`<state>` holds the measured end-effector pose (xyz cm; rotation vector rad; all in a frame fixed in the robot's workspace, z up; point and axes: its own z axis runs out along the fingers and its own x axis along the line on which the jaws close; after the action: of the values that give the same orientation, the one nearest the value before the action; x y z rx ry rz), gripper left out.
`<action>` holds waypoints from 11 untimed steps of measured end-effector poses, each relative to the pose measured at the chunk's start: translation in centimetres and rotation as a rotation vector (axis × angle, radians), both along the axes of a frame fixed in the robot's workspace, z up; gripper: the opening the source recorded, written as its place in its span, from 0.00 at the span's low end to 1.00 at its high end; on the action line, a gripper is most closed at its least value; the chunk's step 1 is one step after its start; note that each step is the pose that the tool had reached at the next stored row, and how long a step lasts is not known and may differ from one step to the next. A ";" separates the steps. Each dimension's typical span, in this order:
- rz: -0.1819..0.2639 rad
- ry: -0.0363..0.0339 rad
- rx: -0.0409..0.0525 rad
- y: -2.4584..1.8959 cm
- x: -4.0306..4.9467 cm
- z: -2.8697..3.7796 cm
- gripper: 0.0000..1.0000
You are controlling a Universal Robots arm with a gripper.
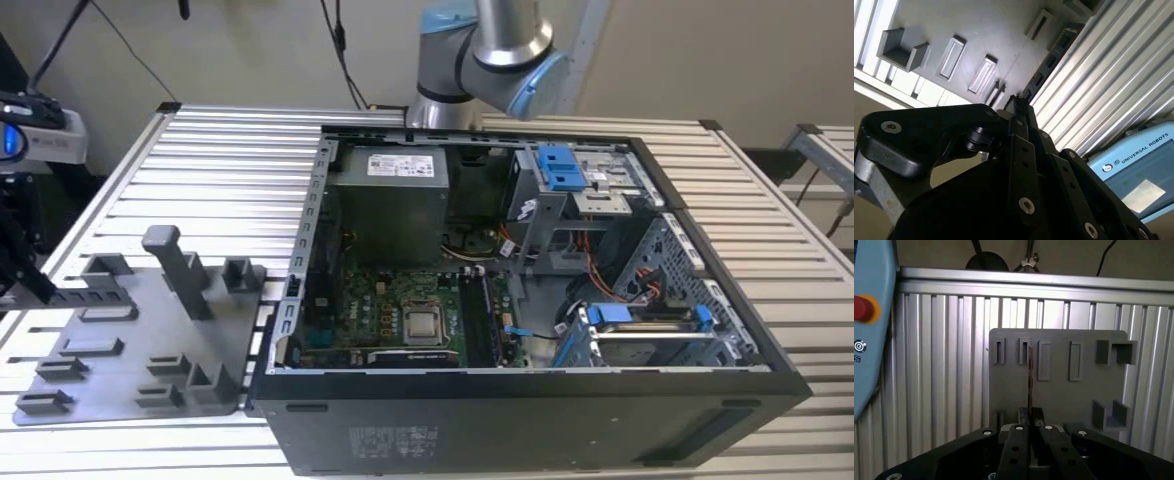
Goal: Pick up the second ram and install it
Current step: 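Pick up the second ram and move it above second insertion slot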
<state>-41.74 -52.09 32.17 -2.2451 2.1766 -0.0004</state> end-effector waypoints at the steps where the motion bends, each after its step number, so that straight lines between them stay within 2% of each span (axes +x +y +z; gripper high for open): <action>1: 0.000 0.0000 -0.0006 0.00 0.00 0.06 0.14; 11: 0.000 0.0000 -0.0042 0.00 0.00 0.64 0.14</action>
<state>-41.74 -52.09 32.81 -2.2474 2.1787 -0.0049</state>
